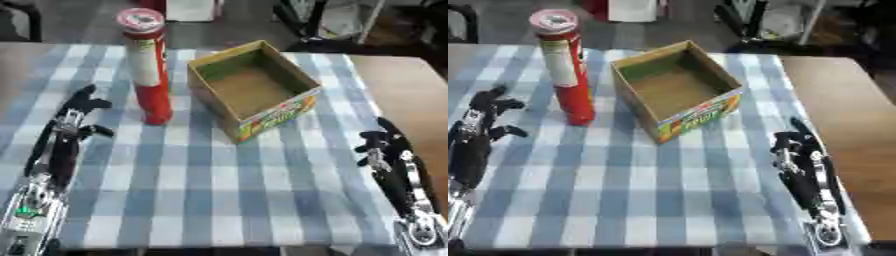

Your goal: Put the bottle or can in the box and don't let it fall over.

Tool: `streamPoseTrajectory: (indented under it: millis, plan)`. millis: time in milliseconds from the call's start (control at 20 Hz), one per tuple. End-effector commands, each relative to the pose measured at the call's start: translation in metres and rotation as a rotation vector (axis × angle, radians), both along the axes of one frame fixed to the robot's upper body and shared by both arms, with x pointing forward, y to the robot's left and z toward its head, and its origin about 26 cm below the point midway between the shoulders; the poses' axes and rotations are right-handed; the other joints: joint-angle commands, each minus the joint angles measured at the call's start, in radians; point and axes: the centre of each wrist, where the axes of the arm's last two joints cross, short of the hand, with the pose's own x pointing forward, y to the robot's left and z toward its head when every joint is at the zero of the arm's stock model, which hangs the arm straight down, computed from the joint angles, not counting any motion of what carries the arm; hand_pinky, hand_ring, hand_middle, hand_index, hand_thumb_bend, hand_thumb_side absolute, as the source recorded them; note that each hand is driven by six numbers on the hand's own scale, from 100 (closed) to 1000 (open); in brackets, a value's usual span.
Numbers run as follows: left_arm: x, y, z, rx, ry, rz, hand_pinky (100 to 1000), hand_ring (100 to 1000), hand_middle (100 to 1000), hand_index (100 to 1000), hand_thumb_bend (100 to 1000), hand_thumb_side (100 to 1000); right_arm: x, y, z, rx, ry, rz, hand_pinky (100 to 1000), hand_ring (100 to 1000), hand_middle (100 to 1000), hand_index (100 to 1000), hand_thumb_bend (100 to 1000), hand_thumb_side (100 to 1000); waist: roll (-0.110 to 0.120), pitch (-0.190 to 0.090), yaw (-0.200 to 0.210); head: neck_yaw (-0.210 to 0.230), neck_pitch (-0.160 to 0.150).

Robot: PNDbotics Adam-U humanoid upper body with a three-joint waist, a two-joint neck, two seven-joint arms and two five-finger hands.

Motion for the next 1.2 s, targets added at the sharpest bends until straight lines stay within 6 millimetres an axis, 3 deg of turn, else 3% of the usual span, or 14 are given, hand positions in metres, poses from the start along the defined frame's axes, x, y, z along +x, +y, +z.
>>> streamPoseTrajectory:
  millis: [50, 600, 750, 950, 1200]
  plan:
    - [0.000, 0.002, 0.009, 0.012, -0.032, 0.007, 559, 956, 696, 954, 364, 965, 0.002, -0.002, 0.007, -0.008, -0.025, 0.002, 462, 604, 688, 944, 100, 724, 0.003, -0.011, 0.000, 0.000, 0.004]
    - [0.003, 0.008, 0.021, 0.027, -0.078, 0.031, 563, 953, 696, 951, 372, 945, 0.002, -0.002, 0.006, -0.010, -0.023, 0.000, 462, 604, 688, 944, 100, 723, 0.004, -0.013, 0.001, -0.008, 0.004]
    - [0.003, 0.024, 0.045, 0.110, -0.156, 0.054, 569, 943, 699, 948, 378, 927, 0.001, -0.003, 0.006, -0.013, -0.020, -0.003, 462, 604, 688, 944, 100, 724, 0.005, -0.014, -0.003, -0.013, -0.001]
    - [0.001, 0.048, 0.102, 0.317, -0.311, 0.075, 591, 915, 708, 939, 414, 875, 0.001, -0.005, 0.005, -0.019, -0.017, -0.009, 462, 604, 689, 944, 100, 723, 0.012, -0.017, -0.008, -0.021, -0.006]
    - [0.006, 0.060, 0.166, 0.682, -0.401, 0.000, 640, 897, 748, 965, 482, 872, 0.000, -0.006, 0.004, -0.030, -0.013, -0.001, 462, 604, 689, 945, 100, 721, 0.021, -0.023, -0.021, -0.029, -0.020]
